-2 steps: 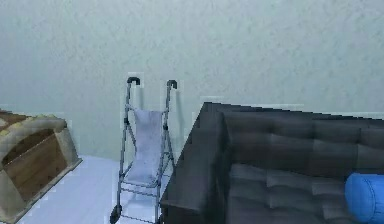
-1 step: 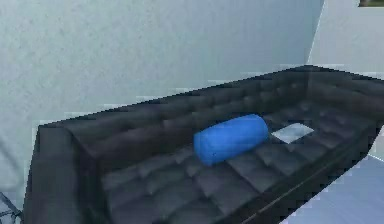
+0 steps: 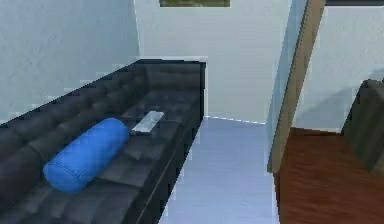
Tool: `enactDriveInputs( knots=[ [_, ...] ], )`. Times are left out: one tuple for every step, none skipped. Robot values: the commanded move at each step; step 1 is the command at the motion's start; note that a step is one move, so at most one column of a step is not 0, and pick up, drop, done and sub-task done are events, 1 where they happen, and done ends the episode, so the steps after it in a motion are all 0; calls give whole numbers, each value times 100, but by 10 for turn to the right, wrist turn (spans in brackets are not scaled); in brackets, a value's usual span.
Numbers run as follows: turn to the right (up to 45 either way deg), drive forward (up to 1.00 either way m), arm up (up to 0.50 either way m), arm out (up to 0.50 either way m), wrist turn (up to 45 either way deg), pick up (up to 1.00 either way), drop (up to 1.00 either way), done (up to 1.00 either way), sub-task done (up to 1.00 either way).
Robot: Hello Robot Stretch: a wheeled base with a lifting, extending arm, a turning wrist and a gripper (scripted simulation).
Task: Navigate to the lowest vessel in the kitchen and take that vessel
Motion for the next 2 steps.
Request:
enactDriveInputs(
  knots=[
    [450,0,0,0,0,0,0,0,0],
    [120,0,0,0,0,0,0,0,0]
  ],
)
